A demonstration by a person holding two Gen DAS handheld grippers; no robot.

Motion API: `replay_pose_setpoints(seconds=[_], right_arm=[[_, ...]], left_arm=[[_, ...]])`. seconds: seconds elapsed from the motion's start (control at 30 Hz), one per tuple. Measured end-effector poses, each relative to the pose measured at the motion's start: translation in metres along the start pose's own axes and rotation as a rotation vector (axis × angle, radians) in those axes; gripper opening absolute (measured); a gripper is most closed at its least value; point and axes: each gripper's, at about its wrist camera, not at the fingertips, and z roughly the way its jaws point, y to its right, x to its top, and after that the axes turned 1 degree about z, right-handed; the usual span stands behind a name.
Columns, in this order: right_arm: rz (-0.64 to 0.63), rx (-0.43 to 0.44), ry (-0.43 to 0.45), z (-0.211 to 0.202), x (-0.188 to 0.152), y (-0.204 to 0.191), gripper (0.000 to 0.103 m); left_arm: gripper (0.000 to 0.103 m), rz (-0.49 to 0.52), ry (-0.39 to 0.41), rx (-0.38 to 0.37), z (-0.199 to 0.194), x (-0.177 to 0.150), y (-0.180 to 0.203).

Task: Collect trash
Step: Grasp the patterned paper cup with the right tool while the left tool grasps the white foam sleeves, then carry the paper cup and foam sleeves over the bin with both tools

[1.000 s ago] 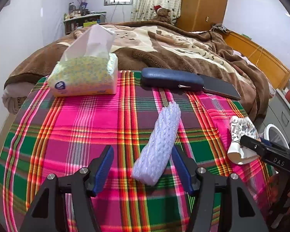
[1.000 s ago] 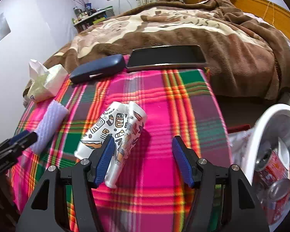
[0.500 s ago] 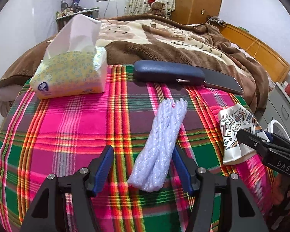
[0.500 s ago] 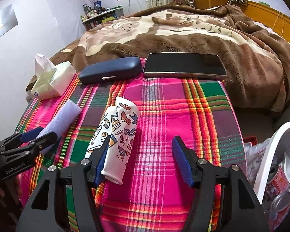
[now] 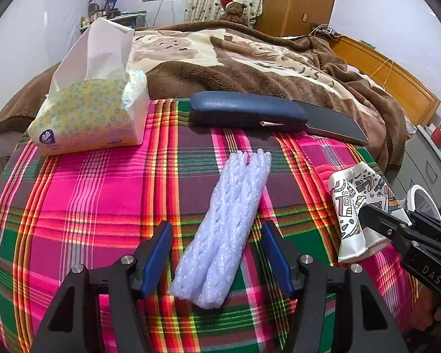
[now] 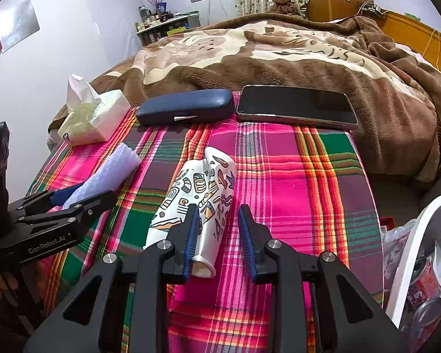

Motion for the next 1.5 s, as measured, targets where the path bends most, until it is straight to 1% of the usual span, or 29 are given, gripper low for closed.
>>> replay_pose_setpoints(seconds=[0.07,0.13,0.2,0.23,0.33,0.4,0.43,0.5,0.77,1.03,1.2,1.3,1.4,1.5], right_arm=[[0.000,0.006,0.000,0.000,0.000,-0.001,0.023],[-0.001,0.010,0.002,0.000,-0.001,-0.001,0.021],[-0.002,0.009,0.004,0.000,-0.001,-0.002,0.021],[0.000,0.010,0.004,0.000,-0.001,-0.002,0.021],[0.012,0.018,0.005,0.000,-0.002,-0.002,0.021],[0.016,0.019,0.005,0.000,-0.002,-0.002,0.020],[0.016,0.020,0.006,0.000,-0.003,-0.002,0.020],[0.018,0.022,0.007,-0.001,-0.003,-0.003,0.020],[0.026,0.029,0.012,-0.008,-0.008,-0.001,0.017],[0.041,0.030,0.030,-0.024,-0.016,0.004,0.016],[0.068,0.031,0.053,-0.042,-0.023,0.013,0.016],[0.079,0.027,0.077,-0.057,-0.027,0.019,0.016],[0.084,0.020,0.097,-0.072,-0.031,0.024,0.016],[0.093,0.016,0.117,-0.086,-0.036,0.031,0.016]], left_arm=[[0.062,-0.004,0.000,-0.006,0.000,0.000,0.000],[0.056,0.000,0.000,-0.006,0.001,0.001,0.001],[0.043,0.010,-0.001,0.001,0.001,0.002,0.003],[0.040,0.010,-0.001,0.001,0.001,0.001,0.003],[0.038,0.003,-0.003,-0.004,0.000,0.002,0.003],[0.032,0.002,-0.004,-0.005,0.000,0.001,0.003],[0.031,0.002,-0.005,-0.007,-0.001,0.000,0.004],[0.027,0.001,-0.007,-0.005,-0.003,-0.002,0.004],[0.026,-0.007,0.000,-0.010,-0.014,-0.011,0.012],[0.026,-0.007,0.021,-0.022,-0.039,-0.025,0.026],[0.026,0.010,0.039,-0.035,-0.061,-0.036,0.041],[0.026,0.026,0.058,-0.029,-0.076,-0.042,0.052],[0.026,0.030,0.070,-0.041,-0.090,-0.047,0.064],[0.026,0.054,0.090,-0.033,-0.103,-0.052,0.078]])
